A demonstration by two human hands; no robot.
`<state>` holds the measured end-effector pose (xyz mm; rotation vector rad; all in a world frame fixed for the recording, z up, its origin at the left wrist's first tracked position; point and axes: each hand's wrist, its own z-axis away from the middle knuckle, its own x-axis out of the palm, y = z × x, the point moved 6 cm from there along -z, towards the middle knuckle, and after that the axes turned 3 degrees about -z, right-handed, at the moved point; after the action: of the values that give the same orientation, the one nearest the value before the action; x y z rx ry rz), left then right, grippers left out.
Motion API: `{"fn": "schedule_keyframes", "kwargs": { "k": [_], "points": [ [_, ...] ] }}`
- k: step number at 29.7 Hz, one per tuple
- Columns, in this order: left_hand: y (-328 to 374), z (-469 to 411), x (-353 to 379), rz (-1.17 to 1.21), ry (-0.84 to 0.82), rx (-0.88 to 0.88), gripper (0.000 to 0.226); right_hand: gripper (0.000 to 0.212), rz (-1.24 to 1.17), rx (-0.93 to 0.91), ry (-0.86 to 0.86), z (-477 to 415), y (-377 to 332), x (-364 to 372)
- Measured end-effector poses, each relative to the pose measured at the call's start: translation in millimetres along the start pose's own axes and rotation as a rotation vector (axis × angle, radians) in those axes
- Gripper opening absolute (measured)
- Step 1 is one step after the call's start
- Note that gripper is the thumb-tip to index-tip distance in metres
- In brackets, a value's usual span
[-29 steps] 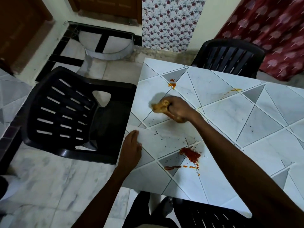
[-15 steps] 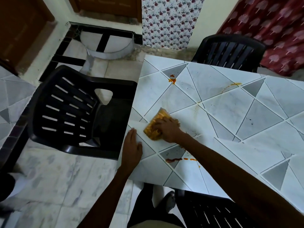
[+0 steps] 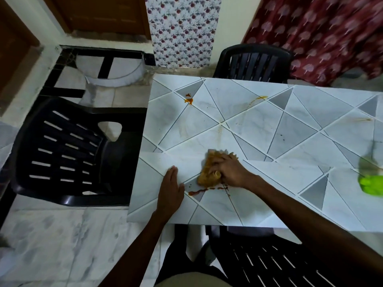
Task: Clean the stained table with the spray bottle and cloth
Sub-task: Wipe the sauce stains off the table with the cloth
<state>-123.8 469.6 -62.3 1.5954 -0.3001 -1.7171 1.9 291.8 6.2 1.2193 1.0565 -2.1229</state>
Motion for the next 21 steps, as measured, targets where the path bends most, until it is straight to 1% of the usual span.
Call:
{"fn": "schedule_keyframes", "kwargs": {
  "k": [2, 3, 5, 8, 10, 11, 13, 16, 17, 19, 21],
  "points": [
    [4, 0, 4, -0.005, -0.007, 0.013, 0.065, 0.052, -0.104, 0.021, 0.157, 9, 7, -23],
    [6, 0, 5, -0.011, -0.009, 0.013, 0.064, 0.052, -0.146, 0.023, 0.229, 13, 10, -36],
    [8, -1, 7, -0.013, -0.01, 0.004, 0.064, 0.042, -0.225, 0.039, 0.332, 17, 19, -58],
    [12, -4, 8, -0.02, -0.016, 0.011, 0.064, 0.034, -0.328, 0.094, 0.483, 25, 44, -79],
    [13, -7, 8, -0.014, -0.026, 0.005, 0.065, 0.035, -0.321, 0.169, 0.558, 29, 61, -87],
    [13, -9, 8, -0.011, -0.032, 0.006, 0.065, 0.038, -0.287, 0.228, 0.565, 29, 70, -87],
    [13, -10, 9, -0.014, -0.039, 0.018, 0.065, 0.043, -0.178, 0.376, 0.526, 24, 84, -87],
    [10, -12, 9, -0.026, -0.048, 0.036, 0.064, 0.047, -0.081, 0.572, 0.365, 9, 101, -70],
    [8, -12, 10, -0.03, -0.051, 0.042, 0.064, 0.049, -0.097, 0.602, 0.303, 3, 104, -60],
    [4, -12, 10, -0.055, -0.061, 0.068, 0.063, 0.051, -0.186, 0.603, 0.22, -7, 105, -38],
    [1, -14, 11, -0.079, -0.07, 0.097, 0.063, 0.051, -0.234, 0.577, 0.192, -15, 101, -20]
  ]
}}
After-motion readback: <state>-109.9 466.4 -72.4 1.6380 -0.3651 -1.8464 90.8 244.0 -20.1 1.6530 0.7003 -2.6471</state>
